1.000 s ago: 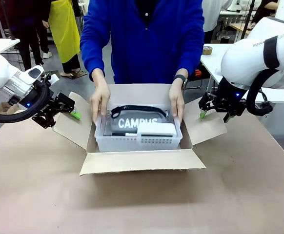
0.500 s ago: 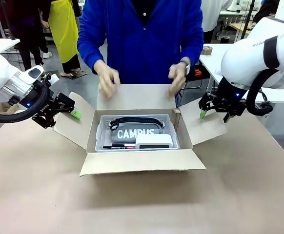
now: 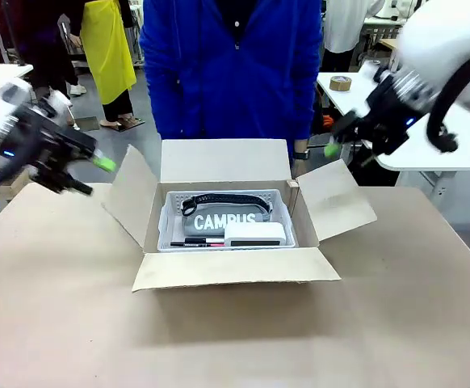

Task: Pack the gift set into the box.
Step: Lift both hands away from the flaps of the Package Box, then press and hold the closed box until the human finishes sealing it.

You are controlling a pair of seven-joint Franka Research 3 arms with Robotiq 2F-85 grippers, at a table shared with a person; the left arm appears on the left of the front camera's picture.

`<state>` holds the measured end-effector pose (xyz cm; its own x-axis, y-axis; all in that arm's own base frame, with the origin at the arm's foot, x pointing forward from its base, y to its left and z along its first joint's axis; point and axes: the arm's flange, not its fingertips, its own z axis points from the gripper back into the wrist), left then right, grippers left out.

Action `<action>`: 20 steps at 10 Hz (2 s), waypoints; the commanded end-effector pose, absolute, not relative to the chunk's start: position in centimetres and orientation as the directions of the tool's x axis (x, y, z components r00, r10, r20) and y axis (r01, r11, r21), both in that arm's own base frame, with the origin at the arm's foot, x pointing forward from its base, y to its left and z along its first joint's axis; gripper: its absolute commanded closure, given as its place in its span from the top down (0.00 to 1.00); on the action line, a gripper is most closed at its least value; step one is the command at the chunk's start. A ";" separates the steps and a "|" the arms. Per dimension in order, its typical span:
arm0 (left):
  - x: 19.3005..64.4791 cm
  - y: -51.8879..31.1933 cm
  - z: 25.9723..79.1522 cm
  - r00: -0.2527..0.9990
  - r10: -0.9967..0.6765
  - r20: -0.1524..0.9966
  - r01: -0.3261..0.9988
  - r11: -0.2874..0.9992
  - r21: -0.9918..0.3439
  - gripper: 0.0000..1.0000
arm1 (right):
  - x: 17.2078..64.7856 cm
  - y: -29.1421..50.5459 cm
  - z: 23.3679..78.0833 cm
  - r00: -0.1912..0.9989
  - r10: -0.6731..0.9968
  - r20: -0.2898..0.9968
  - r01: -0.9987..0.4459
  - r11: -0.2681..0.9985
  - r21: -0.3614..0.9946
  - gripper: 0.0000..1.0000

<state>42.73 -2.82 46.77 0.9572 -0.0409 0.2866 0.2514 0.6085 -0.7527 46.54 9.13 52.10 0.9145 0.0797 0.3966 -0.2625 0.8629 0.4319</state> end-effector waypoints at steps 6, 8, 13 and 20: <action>36.5 10.3 40.2 0.548 -0.003 0.836 0.812 0.242 -0.531 1.00 | 37.8 -11.0 42.9 0.414 0.362 0.835 -0.901 0.292 0.320 1.00; 38.3 9.8 39.4 0.652 -0.034 0.758 0.716 0.357 -0.600 1.00 | 37.2 -11.9 39.6 0.442 0.299 0.846 -0.867 0.385 0.316 1.00; 35.3 11.2 39.7 0.555 -0.065 0.829 0.816 0.232 -0.529 1.00 | 35.9 -11.7 42.7 0.459 0.347 0.818 -0.880 0.307 0.363 1.00; 35.3 11.2 39.7 0.555 -0.065 0.829 0.816 0.232 -0.529 1.00 | 35.9 -11.7 42.7 0.459 0.347 0.818 -0.880 0.307 0.363 1.00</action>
<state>35.67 11.17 39.69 0.5604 -0.0590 0.8261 0.8118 0.2364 -0.5339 35.71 -11.94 42.22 0.4476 0.3718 0.8133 -0.8867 0.3022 0.3498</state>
